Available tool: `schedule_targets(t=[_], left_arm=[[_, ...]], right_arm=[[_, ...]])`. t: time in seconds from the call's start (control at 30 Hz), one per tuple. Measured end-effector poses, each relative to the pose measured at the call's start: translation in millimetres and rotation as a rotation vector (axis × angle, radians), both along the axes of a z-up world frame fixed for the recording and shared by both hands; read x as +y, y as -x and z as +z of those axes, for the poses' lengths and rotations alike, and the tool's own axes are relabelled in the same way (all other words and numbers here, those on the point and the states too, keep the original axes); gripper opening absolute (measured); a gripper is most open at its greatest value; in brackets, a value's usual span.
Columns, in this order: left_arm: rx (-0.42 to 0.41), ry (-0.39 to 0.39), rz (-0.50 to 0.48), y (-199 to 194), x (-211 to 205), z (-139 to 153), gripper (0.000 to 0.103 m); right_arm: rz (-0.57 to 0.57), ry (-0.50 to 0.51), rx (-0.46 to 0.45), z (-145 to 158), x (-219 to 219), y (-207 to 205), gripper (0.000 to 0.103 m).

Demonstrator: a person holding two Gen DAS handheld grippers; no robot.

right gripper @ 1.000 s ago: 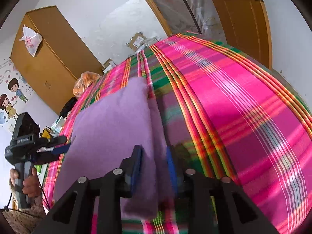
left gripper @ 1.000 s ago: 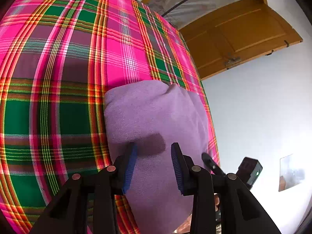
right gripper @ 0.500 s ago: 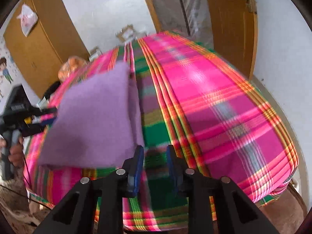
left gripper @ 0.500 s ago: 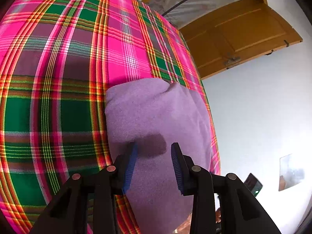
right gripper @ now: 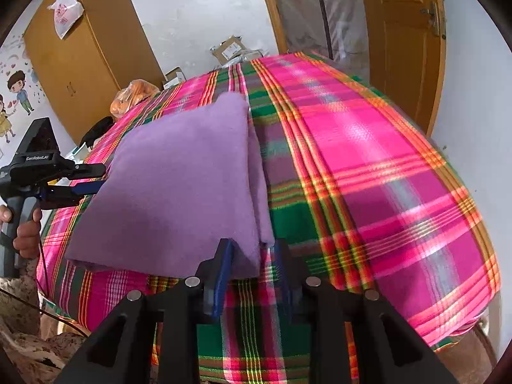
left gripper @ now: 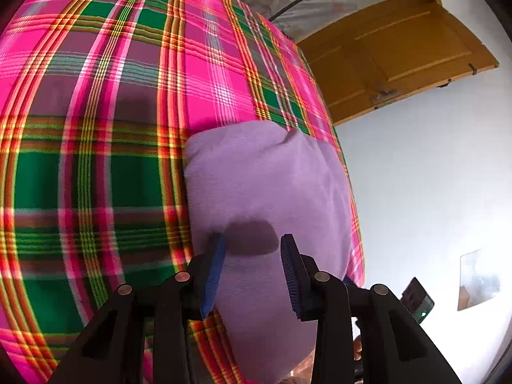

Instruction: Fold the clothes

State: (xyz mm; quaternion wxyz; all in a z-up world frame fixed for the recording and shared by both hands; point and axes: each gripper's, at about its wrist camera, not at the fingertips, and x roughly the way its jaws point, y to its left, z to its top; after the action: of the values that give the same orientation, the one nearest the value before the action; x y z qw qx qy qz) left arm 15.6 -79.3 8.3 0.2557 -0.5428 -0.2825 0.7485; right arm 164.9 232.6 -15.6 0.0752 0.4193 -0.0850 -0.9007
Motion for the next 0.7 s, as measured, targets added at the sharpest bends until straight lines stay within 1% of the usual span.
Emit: schedule_targets(t=[0.1, 0.17, 0.2, 0.27, 0.37, 0.47, 0.5, 0.63, 0.7], left_arm=[[0.021, 0.033, 0.047, 12.7, -7.5, 1.0, 0.037], [0.003, 0.058, 0.087, 23.9, -11.9, -3.8, 0.037], [-0.017, 0.061, 0.090, 28.7, -12.1, -7.5, 0.037], [-0.044, 0.047, 0.069, 35.9, -9.3, -13.9, 0.037], [-0.046, 0.042, 0.075, 42.3, -9.4, -16.7, 0.038], [-0.081, -0.003, 0.105, 51.8, -15.2, -22.1, 0.039], [-0.089, -0.003, 0.116, 52.1, -15.2, -21.2, 0.039], [-0.060, 0.064, 0.157, 58.6, -15.0, -13.9, 0.039], [-0.064, 0.096, 0.169, 59.3, -15.6, -9.5, 0.039]], right_arm=[[0.008, -0.031, 0.037, 10.8, -9.7, 1.7, 0.027], [0.024, -0.026, 0.050, 14.0, -14.2, 2.6, 0.027], [0.028, -0.030, 0.053, 14.7, -16.4, 4.4, 0.027], [0.038, -0.040, 0.061, 16.5, -22.5, 7.2, 0.027], [0.049, -0.046, 0.084, 22.3, -26.0, 6.8, 0.027], [0.064, -0.046, 0.099, 26.8, -30.7, 14.2, 0.027], [0.070, -0.050, 0.101, 28.4, -34.4, 18.5, 0.027], [0.111, -0.055, 0.109, 31.6, -51.7, 35.6, 0.027], [0.116, -0.056, 0.111, 31.3, -55.8, 44.2, 0.027]])
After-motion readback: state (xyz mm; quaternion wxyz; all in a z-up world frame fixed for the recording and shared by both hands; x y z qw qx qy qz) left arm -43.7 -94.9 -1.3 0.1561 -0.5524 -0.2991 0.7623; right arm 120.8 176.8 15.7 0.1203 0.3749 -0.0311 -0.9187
